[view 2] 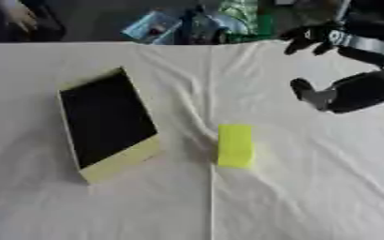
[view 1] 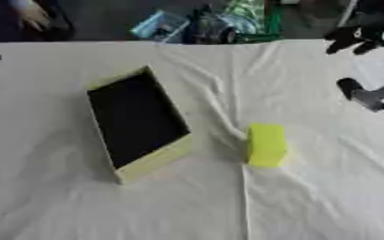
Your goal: Pick up objects on the table and place them in the box.
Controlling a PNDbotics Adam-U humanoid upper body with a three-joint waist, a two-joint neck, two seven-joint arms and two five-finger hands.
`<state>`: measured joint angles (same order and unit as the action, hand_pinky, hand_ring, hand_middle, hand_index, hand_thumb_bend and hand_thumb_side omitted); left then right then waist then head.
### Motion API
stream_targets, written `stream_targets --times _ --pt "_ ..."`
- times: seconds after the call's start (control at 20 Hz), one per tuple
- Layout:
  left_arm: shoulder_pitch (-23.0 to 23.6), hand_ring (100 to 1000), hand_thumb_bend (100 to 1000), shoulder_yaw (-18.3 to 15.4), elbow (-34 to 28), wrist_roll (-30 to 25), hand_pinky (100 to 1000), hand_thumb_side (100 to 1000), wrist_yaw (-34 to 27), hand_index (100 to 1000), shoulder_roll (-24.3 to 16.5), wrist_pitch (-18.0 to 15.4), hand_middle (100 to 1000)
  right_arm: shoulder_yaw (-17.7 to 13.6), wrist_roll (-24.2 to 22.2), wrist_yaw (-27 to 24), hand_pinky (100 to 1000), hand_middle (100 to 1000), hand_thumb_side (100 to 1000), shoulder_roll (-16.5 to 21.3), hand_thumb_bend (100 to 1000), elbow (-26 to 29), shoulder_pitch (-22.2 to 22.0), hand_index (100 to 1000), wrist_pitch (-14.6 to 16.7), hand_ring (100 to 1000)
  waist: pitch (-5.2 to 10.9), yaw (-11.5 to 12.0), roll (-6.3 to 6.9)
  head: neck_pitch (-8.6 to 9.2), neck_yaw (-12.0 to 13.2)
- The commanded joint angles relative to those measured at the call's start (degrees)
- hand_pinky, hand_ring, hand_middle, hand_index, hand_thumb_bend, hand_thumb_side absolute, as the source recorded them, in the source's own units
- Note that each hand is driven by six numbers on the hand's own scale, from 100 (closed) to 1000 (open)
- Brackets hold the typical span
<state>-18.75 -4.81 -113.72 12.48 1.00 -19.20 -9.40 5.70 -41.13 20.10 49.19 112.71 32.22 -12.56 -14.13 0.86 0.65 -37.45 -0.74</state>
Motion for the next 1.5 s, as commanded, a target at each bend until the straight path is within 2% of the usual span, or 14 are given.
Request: stream_targets --times 0.05,0.5,0.55,0.6,0.65,0.85,1.05,1.2,1.5 --pt "-0.83 690 100 -0.02 -0.87 -0.05 508 635 -0.11 673 -1.33 -0.13 676 -0.43 0.34 0.66 883 836 288 2.09 100 1.75 0.34 1000 -1.51 936 0.9 -0.06 -0.93 0.05 -0.09" --pt "-0.86 690 100 -0.01 -0.87 -0.1 508 639 -0.14 673 -1.3 -0.07 677 -0.22 0.92 0.27 883 843 287 1.89 100 1.88 -0.11 1000 -2.43 935 0.92 0.05 -0.92 0.19 -0.04" --pt "-0.86 690 100 0.0 -0.87 -0.11 508 645 -0.15 673 -1.3 -0.07 677 -0.2 0.88 0.34 884 847 323 1.89 100 1.88 -0.09 1000 -2.42 936 0.94 0.06 -0.91 0.15 -0.05" --pt "-0.86 690 100 0.0 -0.87 -0.11 508 641 -0.15 673 -1.31 -0.06 677 -0.16 0.88 0.51 884 847 323 1.89 100 1.88 -0.06 1000 -2.33 936 0.95 0.07 -0.91 0.12 -0.06" --pt "-0.87 690 100 0.0 -0.87 -0.12 508 646 -0.15 673 -1.31 -0.06 677 -0.1 0.94 0.77 885 842 440 1.88 100 1.88 0.03 1000 -2.05 935 0.99 0.04 -0.9 0.07 -0.06" --pt "-0.9 690 100 0.04 -0.87 -0.16 509 643 -0.2 674 -1.29 -0.07 677 0.54 0.91 2.26 884 825 421 1.69 100 1.88 0.32 961 -0.48 933 1.11 -0.17 -0.93 -0.04 -0.07" --pt "-0.95 690 100 0.07 -0.87 -0.17 509 640 -0.26 674 -1.28 -0.1 677 1.2 0.52 3.22 882 825 400 1.11 100 1.88 0.39 957 -0.31 932 1.14 -0.15 -1.0 -0.08 -0.07" --pt "-0.99 690 100 0.09 -0.87 -0.19 509 640 -0.28 674 -1.25 -0.1 677 1.94 -0.07 3.33 882 830 450 0.41 100 1.88 0.38 997 -0.68 934 1.12 -0.09 -1.06 -0.13 -0.1" --pt "-1.06 690 100 0.14 -0.87 -0.26 509 638 -0.33 674 -1.22 -0.08 677 3.92 -1.91 4.54 880 830 539 -1.6 100 1.88 0.51 1000 -0.42 937 1.21 -0.08 -1.22 -0.22 -0.19"
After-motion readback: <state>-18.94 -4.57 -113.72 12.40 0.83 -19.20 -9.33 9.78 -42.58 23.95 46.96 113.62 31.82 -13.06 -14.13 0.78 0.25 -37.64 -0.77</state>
